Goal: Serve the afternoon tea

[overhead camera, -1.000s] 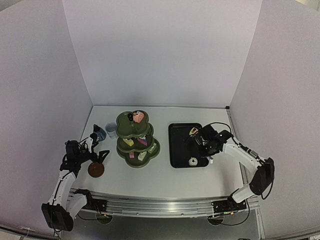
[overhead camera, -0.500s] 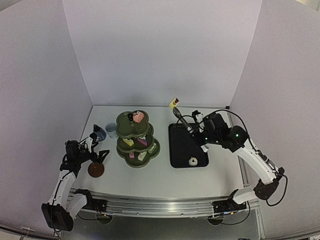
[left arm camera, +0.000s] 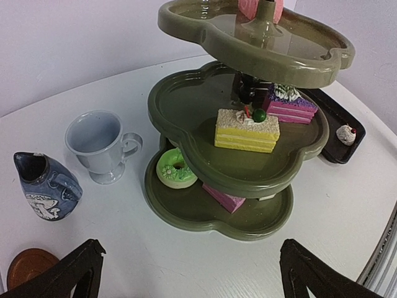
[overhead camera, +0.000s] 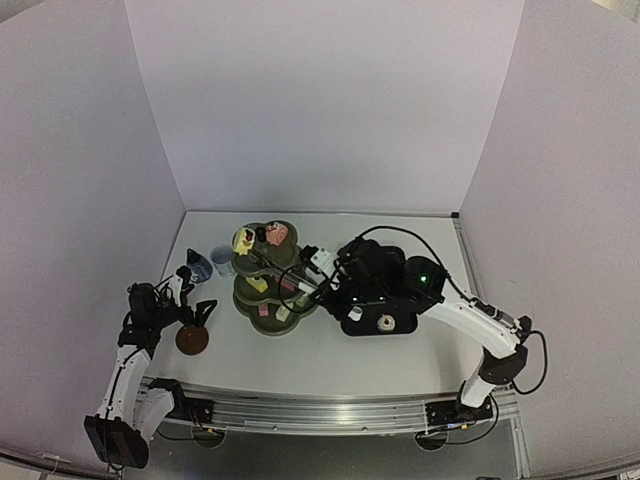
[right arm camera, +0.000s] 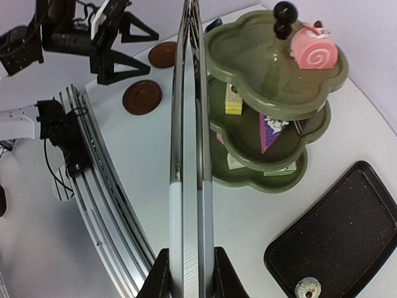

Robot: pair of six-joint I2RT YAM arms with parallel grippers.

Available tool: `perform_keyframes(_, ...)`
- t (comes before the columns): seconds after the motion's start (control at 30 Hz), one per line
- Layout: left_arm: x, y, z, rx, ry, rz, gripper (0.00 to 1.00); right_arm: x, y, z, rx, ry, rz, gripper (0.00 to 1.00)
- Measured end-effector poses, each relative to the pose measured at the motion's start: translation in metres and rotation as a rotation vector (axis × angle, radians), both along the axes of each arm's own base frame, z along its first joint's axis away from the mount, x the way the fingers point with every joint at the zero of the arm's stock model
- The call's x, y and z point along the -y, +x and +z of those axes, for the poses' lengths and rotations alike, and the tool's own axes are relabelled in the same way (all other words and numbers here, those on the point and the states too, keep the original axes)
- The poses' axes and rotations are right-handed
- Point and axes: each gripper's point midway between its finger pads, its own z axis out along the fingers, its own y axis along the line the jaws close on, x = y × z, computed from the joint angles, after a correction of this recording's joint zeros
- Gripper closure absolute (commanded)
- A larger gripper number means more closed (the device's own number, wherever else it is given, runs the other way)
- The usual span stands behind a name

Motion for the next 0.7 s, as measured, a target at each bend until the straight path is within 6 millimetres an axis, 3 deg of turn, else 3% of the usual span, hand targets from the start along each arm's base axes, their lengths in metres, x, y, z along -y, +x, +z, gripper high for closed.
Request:
perform_keyframes(0.17, 0.000, -0.001, 0.000, -0.002, 0.000, 0.000, 0.00, -0.018, 0.002, -0.025, -0.030, -0.082, 0.027, 1.00)
perform_keyframes(0.37, 0.000, -0.001, 0.000, -0.002, 0.000, 0.000, 0.00, -0.027, 0.010, -0.027, -0.026, -0.109, 0.020, 1.00)
perform_keyframes(0.7, 0.000, -0.001, 0.000, -0.001, 0.001, 0.000, 0.00, -0.023, 0.016, -0.042, -0.030, -0.191, -0.010, 1.00)
